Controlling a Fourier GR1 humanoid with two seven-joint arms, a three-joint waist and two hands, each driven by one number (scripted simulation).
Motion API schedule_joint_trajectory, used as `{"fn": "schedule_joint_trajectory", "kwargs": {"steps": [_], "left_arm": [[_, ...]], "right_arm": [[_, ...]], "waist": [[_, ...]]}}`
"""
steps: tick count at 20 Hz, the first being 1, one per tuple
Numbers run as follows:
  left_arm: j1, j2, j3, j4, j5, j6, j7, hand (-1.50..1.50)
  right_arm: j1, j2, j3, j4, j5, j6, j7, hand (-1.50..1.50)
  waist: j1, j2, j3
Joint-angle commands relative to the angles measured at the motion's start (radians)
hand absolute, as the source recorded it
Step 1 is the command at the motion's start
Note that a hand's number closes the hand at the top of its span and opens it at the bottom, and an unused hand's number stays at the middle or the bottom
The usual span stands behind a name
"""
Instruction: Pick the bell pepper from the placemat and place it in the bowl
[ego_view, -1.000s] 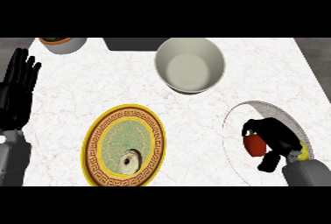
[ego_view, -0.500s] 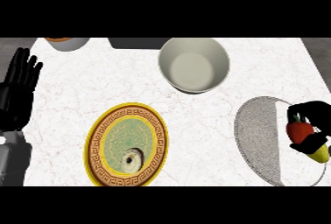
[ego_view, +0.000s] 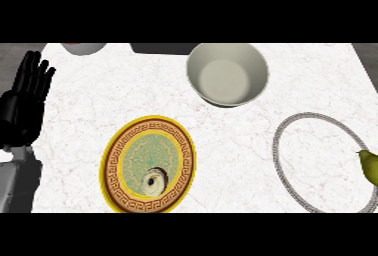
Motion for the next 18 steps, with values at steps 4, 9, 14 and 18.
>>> {"fn": "schedule_joint_trajectory", "kwargs": {"steps": [4, 9, 14, 18], "left_arm": [[0.025, 0.006, 0.011, -0.035, 0.013, -0.005, 0.022, 0.00], [-0.001, 0.010, 0.029, 0.023, 0.005, 0.003, -0.006, 0.00], [0.022, 0.055, 0.066, 0.024, 0.029, -0.031, 0.012, 0.00], [0.064, 0.018, 0.036, -0.020, 0.007, -0.010, 0.000, 0.00]], "right_arm": [[-0.151, -0.118, -0.084, 0.139, -0.030, -0.060, -0.102, 1.50], [-0.262, -0.127, -0.114, 0.090, -0.111, 0.082, -0.226, 1.50], [-0.342, -0.094, -0.148, 0.023, -0.188, 0.180, -0.224, 1.50], [-0.407, -0.039, -0.184, 0.007, -0.275, 0.330, -0.188, 1.50]], "waist": [[-0.012, -0.010, -0.002], [-0.032, -0.015, -0.004], [-0.044, -0.021, -0.006], [-0.046, -0.026, -0.006]]}}
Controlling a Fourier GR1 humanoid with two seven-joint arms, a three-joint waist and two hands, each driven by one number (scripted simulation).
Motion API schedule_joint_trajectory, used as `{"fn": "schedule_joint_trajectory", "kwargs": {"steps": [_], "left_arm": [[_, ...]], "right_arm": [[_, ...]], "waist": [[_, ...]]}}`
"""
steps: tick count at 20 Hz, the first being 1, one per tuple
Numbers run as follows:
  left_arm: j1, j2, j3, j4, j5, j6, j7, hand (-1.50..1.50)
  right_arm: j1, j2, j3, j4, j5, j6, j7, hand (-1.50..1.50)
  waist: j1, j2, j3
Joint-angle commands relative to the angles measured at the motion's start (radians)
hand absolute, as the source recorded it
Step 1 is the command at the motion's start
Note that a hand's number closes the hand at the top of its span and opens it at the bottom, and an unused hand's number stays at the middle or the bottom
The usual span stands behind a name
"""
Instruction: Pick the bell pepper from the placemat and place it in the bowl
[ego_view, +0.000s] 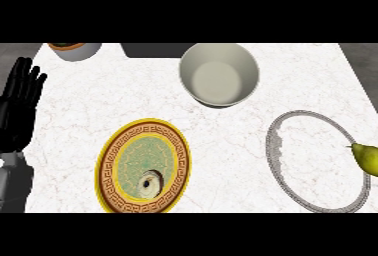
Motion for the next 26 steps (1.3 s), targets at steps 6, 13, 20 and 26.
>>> {"fn": "schedule_joint_trajectory", "kwargs": {"steps": [6, 13, 20, 26], "left_arm": [[0.021, -0.004, 0.006, 0.001, 0.003, -0.011, -0.020, 0.00], [0.014, 0.006, 0.020, -0.028, 0.015, -0.005, 0.023, 0.00], [-0.022, 0.025, 0.028, 0.026, 0.013, -0.023, 0.014, 0.00], [0.013, -0.018, -0.002, -0.031, -0.012, 0.005, 0.005, 0.00]], "right_arm": [[-0.215, 0.122, -0.003, -0.129, -0.113, 0.265, 0.264, 1.50], [-0.219, 0.331, 0.063, -0.325, -0.144, 0.298, 0.496, 1.50], [-0.241, 0.486, 0.137, -0.326, -0.122, 0.273, 0.619, 1.50], [-0.184, 0.593, 0.195, -0.294, -0.078, 0.154, 0.627, 1.50]], "waist": [[-0.002, -0.002, -0.001], [-0.012, -0.006, 0.000], [-0.002, 0.002, 0.000], [0.003, 0.005, 0.001]]}}
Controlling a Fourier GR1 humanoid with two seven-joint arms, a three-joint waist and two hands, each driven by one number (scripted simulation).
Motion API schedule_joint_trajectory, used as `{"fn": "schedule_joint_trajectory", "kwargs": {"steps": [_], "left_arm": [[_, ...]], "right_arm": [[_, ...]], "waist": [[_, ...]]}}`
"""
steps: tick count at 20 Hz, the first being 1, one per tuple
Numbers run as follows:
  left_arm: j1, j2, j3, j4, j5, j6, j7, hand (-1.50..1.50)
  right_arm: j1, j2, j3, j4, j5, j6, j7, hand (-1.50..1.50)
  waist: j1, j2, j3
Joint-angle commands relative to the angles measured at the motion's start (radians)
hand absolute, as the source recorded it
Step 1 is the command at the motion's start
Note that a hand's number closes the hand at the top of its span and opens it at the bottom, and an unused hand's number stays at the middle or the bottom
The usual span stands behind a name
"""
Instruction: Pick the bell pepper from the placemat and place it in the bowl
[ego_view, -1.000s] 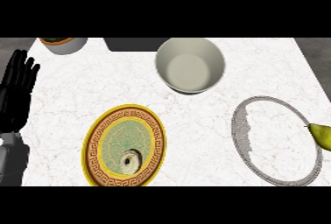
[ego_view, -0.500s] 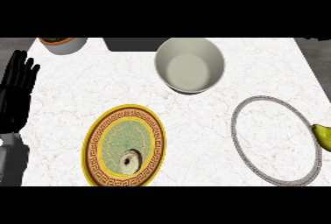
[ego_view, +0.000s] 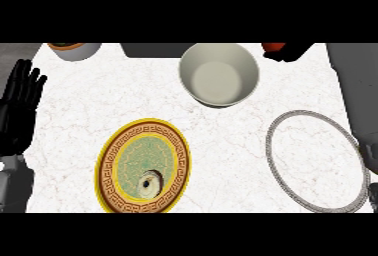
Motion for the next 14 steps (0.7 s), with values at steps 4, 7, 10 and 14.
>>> {"fn": "schedule_joint_trajectory", "kwargs": {"steps": [4, 7, 10, 14], "left_arm": [[-0.083, 0.009, 0.010, 0.094, -0.010, 0.003, -0.021, 0.00], [-0.024, -0.009, -0.007, 0.048, -0.005, -0.013, -0.036, 0.00], [-0.079, -0.004, -0.006, 0.064, -0.004, -0.005, -0.016, 0.00], [-0.044, -0.023, -0.028, 0.028, -0.017, 0.000, -0.017, 0.00]], "right_arm": [[0.057, 0.153, 0.098, 0.023, 0.085, -0.159, 0.059, 1.50], [0.020, 0.121, 0.115, 0.176, 0.169, -0.290, 0.012, 1.50], [0.044, 0.171, 0.085, 0.251, 0.172, -0.364, 0.107, 1.50], [0.029, 0.196, 0.003, 0.384, 0.110, -0.425, 0.067, -1.50]], "waist": [[-0.006, 0.003, 0.000], [0.022, 0.011, 0.001], [0.018, 0.011, 0.001], [0.034, 0.017, 0.001]]}}
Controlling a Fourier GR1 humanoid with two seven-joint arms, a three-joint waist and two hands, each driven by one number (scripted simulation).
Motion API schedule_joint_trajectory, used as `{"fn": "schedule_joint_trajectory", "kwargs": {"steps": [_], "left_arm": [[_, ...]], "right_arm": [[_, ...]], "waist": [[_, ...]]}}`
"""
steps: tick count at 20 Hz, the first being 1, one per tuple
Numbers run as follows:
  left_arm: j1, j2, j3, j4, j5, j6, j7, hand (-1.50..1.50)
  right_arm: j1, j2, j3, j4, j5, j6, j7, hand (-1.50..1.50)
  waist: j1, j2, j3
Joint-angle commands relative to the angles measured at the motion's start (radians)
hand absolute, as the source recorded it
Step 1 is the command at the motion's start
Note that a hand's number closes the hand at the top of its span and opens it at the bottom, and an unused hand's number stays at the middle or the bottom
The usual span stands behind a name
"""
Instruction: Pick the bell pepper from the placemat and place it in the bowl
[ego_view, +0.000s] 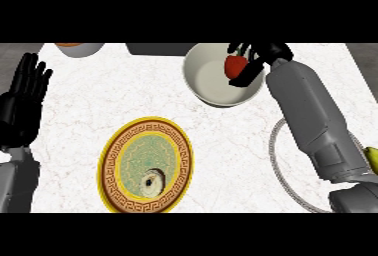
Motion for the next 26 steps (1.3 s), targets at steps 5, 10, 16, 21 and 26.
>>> {"fn": "schedule_joint_trajectory", "kwargs": {"steps": [5, 10, 16, 21, 26], "left_arm": [[0.019, -0.021, -0.013, 0.003, -0.012, 0.003, -0.027, 0.00], [0.000, -0.019, -0.024, -0.048, -0.008, 0.014, 0.034, 0.00], [-0.015, -0.012, -0.018, -0.048, -0.004, 0.023, 0.078, 0.00], [0.015, -0.001, 0.007, -0.041, 0.017, -0.008, 0.029, 0.00], [0.007, -0.014, -0.009, -0.007, -0.006, -0.002, 0.002, 0.00]], "right_arm": [[0.021, 0.046, -0.155, 0.150, -0.138, -0.117, -0.148, -1.50], [-0.006, 0.028, -0.251, 0.134, -0.213, -0.256, -0.226, -1.50], [0.005, -0.053, -0.359, 0.171, -0.296, -0.339, -0.287, -1.50], [-0.036, -0.205, -0.445, 0.215, -0.375, -0.261, -0.260, -1.50], [0.095, -0.346, -0.500, 0.261, -0.438, -0.092, -0.422, -1.50]], "waist": [[0.015, 0.009, 0.001], [0.019, 0.008, 0.002], [0.010, 0.007, 0.002], [0.012, 0.008, 0.001], [0.002, 0.013, 0.003]]}}
